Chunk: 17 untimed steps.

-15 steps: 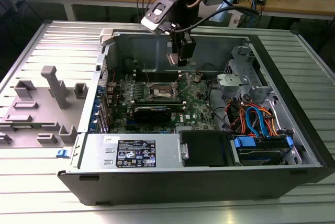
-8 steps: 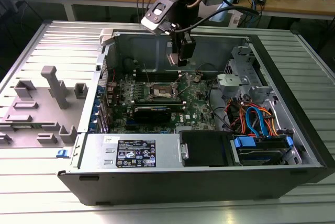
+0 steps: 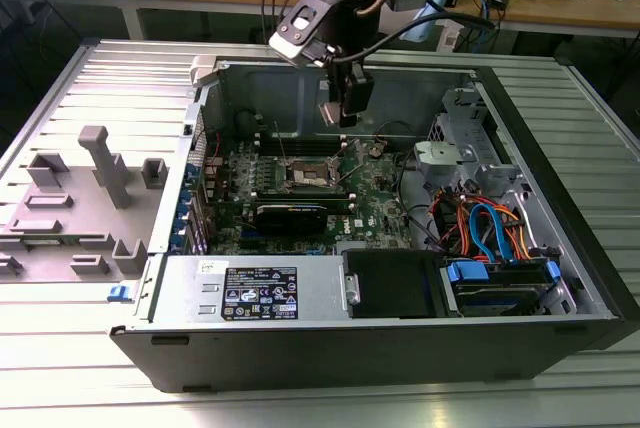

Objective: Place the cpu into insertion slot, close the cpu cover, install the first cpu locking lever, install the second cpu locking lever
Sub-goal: 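Place the cpu into insertion slot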

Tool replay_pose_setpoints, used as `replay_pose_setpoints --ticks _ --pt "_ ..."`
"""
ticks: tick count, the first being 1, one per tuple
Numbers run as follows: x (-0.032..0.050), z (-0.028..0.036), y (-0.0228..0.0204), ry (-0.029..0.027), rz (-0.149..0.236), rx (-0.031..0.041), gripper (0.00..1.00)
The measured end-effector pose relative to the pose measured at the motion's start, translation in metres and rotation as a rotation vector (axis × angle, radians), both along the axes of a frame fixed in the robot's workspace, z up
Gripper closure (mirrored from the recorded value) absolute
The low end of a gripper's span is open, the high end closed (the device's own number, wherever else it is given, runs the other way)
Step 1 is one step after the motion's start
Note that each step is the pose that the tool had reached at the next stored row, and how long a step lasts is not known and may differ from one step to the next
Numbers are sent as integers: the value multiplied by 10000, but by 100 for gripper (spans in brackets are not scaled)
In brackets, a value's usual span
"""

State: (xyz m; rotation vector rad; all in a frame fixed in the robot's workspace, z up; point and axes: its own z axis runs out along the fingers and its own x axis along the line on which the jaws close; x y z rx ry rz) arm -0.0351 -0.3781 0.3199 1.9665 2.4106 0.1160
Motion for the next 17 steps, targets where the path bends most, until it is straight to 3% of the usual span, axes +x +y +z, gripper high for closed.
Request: replay_pose_setpoints --ticks 3,7,12,15,17 --pt "-6 -27 -2 0 -223 -5 46" --pt "-37 -74 -5 -1 -222 -6 46" --pt "-122 -160 -5 -77 -254 -6 46" --pt "-123 -241 -5 -78 -959 -8 46" --pt "-122 -270 -5 -77 -1179 -8 46"
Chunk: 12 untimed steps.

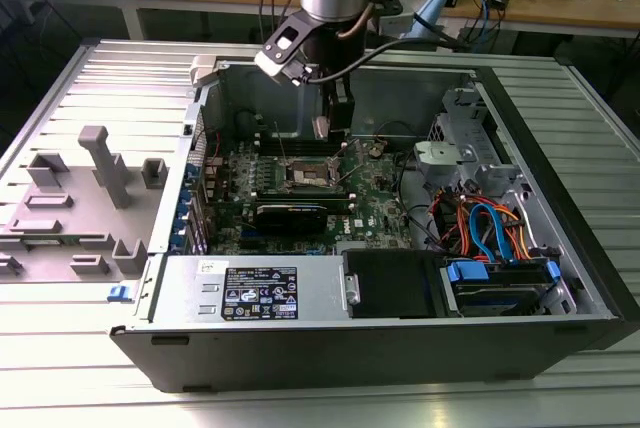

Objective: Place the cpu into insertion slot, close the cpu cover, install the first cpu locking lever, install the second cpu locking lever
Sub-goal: 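Place the cpu into insertion slot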

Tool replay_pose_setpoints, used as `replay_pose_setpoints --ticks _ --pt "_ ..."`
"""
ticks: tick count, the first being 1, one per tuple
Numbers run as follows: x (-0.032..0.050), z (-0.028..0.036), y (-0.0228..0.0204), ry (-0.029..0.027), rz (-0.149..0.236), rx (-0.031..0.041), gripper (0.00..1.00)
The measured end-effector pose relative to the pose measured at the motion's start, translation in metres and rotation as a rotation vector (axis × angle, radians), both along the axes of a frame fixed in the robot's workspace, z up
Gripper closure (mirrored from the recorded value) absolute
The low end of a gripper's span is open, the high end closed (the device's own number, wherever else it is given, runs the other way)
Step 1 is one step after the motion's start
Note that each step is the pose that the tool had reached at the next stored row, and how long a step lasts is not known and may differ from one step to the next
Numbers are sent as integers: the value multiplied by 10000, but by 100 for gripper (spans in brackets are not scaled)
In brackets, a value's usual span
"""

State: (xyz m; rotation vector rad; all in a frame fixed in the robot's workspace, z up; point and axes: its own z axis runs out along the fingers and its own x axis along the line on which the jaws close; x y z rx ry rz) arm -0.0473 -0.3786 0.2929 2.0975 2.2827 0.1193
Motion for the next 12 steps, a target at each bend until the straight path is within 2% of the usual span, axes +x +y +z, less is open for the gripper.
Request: replay_pose_setpoints --ticks 2,3,4,5,6,7,9,12 --pt "0 -22 0 12 -157 0 46" --pt "-1 -31 0 68 -219 -2 46" --pt "0 -41 0 223 -273 -8 46" --pt "0 -53 0 315 -295 -11 46" --pt "-1 -66 0 351 -303 -12 46" --pt "-1 -108 0 354 -308 -11 46" --pt "-1 -151 -2 354 -308 -11 46" --pt "-1 -164 -3 355 -307 -12 46"
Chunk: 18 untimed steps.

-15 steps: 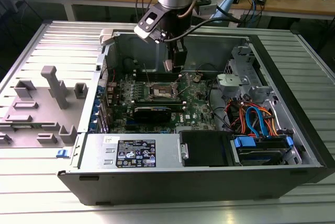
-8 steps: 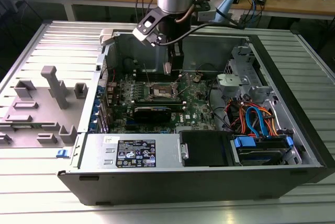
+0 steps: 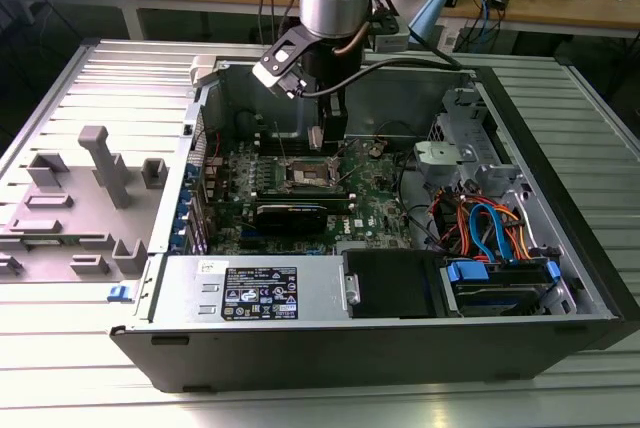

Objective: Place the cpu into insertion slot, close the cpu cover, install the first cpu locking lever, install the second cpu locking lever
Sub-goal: 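Place the cpu into insertion slot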

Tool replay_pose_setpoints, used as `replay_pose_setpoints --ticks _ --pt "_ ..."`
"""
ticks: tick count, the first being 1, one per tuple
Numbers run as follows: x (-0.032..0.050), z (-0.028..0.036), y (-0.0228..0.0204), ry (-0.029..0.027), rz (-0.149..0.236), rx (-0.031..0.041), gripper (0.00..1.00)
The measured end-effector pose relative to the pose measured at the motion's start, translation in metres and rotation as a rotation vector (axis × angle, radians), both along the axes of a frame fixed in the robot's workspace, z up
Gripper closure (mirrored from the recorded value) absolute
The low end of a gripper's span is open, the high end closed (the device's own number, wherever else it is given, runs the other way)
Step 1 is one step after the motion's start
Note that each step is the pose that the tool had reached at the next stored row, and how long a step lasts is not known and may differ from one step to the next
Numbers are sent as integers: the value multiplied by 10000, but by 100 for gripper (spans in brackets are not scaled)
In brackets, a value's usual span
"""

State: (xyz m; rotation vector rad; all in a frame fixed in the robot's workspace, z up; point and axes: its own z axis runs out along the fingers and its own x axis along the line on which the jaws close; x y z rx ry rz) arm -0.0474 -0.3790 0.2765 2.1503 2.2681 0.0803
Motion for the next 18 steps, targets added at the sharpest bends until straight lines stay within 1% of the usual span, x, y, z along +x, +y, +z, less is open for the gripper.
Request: replay_pose_setpoints --ticks 11,18 --pt "0 -27 0 0 0 0 46" --pt "0 -30 0 -1 0 1 46"
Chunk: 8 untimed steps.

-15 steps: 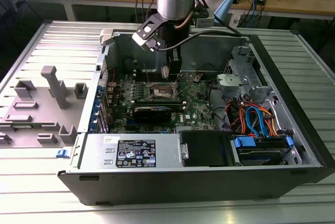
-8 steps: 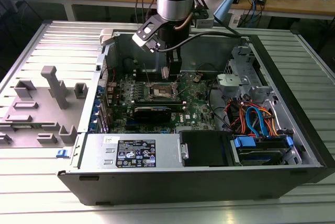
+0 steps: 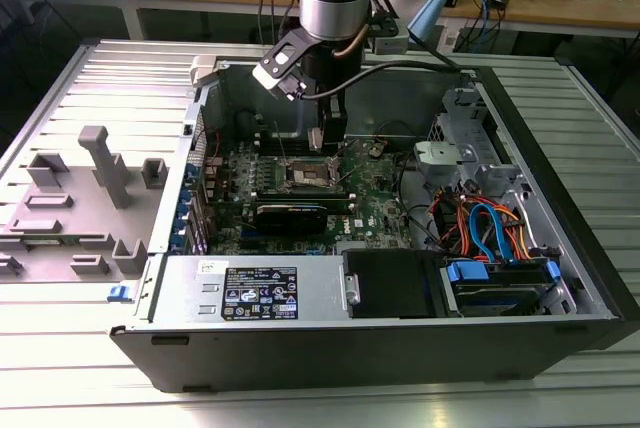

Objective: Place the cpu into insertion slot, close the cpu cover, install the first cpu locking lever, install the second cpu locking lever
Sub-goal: 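Place the cpu into insertion slot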

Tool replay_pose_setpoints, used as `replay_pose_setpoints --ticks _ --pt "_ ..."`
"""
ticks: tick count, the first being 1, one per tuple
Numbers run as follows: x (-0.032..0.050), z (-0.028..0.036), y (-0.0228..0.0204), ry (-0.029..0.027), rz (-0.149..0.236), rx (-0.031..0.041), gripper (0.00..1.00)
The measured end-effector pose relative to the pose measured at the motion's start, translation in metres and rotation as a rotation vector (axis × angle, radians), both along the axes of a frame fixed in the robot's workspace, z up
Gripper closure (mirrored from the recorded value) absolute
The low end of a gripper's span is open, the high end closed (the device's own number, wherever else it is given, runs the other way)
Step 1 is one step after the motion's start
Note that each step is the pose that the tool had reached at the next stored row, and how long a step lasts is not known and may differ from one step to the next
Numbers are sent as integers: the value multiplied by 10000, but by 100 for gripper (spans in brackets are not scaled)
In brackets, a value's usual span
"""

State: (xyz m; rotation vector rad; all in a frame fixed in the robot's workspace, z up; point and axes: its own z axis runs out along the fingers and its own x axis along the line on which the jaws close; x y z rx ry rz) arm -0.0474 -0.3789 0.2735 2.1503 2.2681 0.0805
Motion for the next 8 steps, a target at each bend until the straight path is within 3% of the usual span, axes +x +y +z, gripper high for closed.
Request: replay_pose_setpoints --ticks 8 --pt "-3 -33 0 -18 2 1 46"
